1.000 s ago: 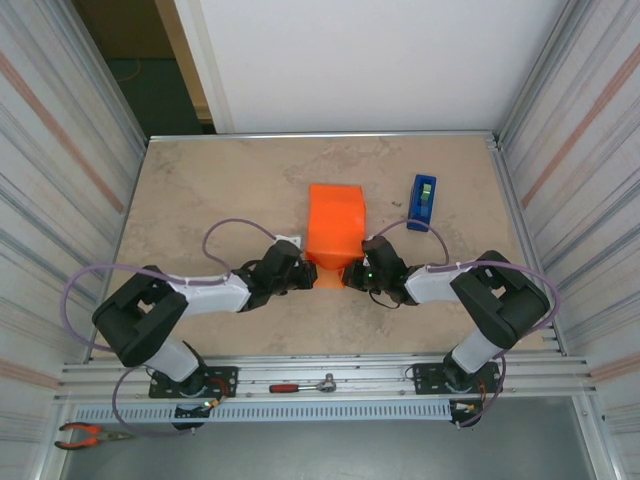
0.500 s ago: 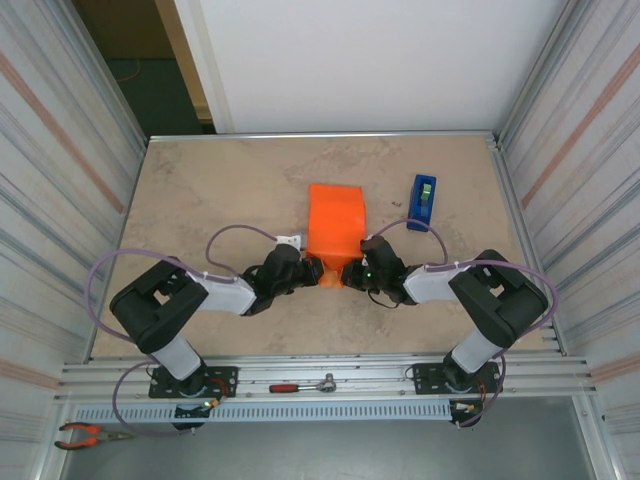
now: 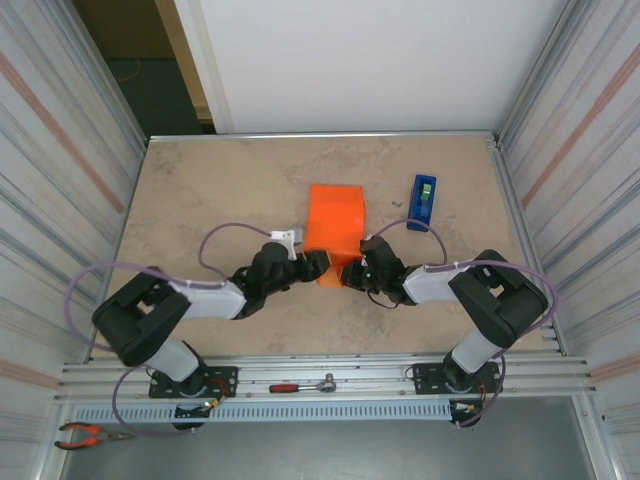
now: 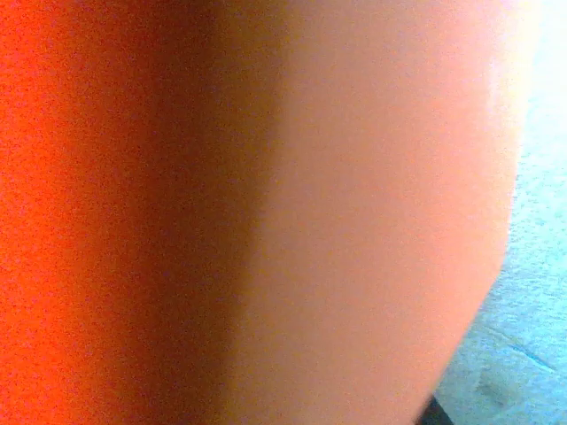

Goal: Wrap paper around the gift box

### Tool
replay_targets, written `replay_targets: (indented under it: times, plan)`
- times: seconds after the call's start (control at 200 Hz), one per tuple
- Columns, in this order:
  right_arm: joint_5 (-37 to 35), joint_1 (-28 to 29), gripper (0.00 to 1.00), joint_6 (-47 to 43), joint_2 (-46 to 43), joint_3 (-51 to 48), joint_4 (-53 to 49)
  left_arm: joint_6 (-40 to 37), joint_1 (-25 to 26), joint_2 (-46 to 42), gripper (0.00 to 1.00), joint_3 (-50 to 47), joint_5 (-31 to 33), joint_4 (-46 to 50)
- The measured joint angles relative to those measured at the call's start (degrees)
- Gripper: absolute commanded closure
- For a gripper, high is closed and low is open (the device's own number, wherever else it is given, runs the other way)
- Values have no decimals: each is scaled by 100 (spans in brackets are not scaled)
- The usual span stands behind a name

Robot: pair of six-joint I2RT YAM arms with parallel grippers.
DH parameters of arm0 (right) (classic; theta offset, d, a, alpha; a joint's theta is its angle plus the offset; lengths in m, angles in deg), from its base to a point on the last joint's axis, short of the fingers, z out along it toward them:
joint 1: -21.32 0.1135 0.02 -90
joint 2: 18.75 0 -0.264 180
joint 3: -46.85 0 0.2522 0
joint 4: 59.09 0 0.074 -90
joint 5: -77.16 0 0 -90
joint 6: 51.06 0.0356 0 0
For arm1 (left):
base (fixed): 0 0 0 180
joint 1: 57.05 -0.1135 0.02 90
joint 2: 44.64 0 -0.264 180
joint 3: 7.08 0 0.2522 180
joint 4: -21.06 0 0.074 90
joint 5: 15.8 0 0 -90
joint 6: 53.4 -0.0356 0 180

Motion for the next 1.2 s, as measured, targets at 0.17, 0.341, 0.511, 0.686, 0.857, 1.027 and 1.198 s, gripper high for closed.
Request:
replay_targets:
  times: [0.17, 0.341, 0.511, 0.686, 0.857, 1.027, 1.198]
  plan:
    - [-4, 0, 100, 0, -4, 0, -2, -306, -184, -1314, 59, -103, 245, 986]
    - [-9, 2, 100, 0, -4, 0, -2, -656, -229, -1753, 88, -105, 575, 2131]
    - [-13, 2, 100, -2, -4, 0, -2, -916, -258, -1241, 99, -109, 522, 2616]
    - [-20, 13, 100, -2, -4, 0, -4, -1106, -245, -459, 100, -24, 323, 2651]
    - [-22, 13, 100, -2, -4, 0, -7, -1276, -122, 46, 100, 358, 208, 2614]
    - [-33, 17, 100, -2, -4, 0, -9, -1355, -61, 396, 100, 621, 120, 2494]
    - [-33, 17, 100, -2, -4, 0, -11, -1388, -24, 741, 100, 859, 81, 2448]
